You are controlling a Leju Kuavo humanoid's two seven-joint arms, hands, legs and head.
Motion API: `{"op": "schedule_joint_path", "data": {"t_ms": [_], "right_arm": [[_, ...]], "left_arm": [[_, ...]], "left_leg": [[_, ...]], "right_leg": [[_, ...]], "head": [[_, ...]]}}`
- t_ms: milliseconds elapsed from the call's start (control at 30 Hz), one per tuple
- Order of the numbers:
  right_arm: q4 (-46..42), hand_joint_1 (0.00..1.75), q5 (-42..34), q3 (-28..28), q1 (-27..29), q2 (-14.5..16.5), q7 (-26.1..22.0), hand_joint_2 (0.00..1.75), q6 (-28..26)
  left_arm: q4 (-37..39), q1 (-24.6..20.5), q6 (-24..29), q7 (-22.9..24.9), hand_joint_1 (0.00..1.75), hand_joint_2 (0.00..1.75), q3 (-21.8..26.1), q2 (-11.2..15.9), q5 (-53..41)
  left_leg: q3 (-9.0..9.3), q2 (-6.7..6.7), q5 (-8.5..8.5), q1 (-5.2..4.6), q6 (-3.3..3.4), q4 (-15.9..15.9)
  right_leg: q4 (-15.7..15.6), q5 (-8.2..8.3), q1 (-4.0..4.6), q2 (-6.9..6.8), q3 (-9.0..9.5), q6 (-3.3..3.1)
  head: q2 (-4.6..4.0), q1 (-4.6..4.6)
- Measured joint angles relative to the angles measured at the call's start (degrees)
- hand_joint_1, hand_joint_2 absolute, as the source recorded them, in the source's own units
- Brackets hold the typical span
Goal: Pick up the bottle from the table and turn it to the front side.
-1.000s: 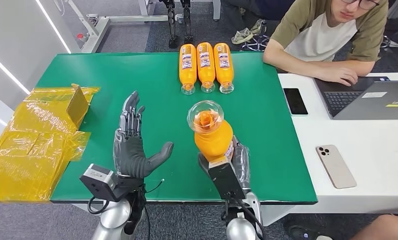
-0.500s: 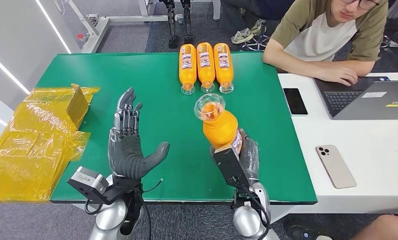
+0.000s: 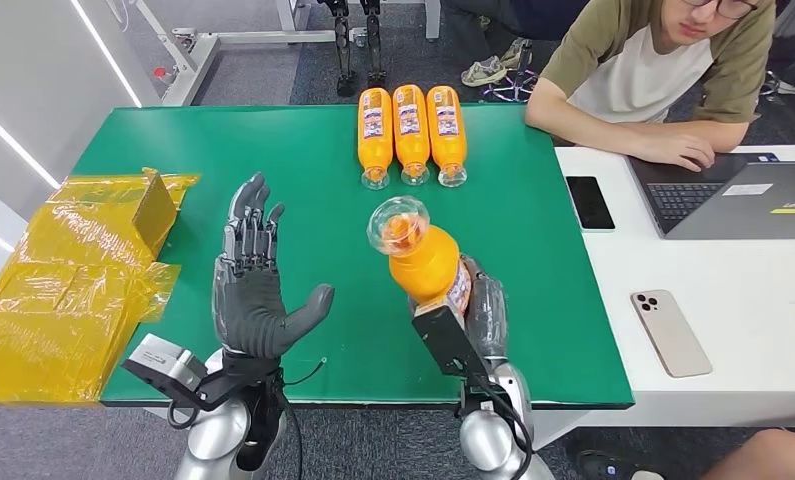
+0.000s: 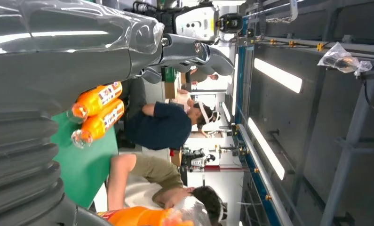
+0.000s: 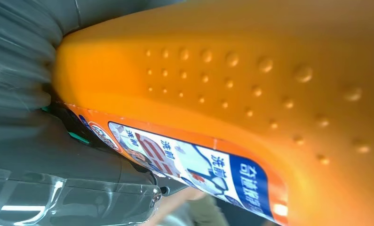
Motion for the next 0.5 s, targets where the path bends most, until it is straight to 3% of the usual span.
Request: {"op": "schedule_joint_path", "data": {"t_ms": [500], "right_arm": [[-0.58, 1.75, 0.94, 6.10, -1.80, 0.60, -2.41, 1.75, 5.34]], "left_arm": [[0.34, -0.06, -2.48, 1.45, 0.00, 1.75, 0.00, -0.04, 1.03]], "left_leg": [[0.00, 0.00, 0.00, 0.00, 0.00, 0.00]], "right_leg": [[0.00, 0.00, 0.00, 0.00, 0.00, 0.00]], "head": [[0.00, 0.01]]}}
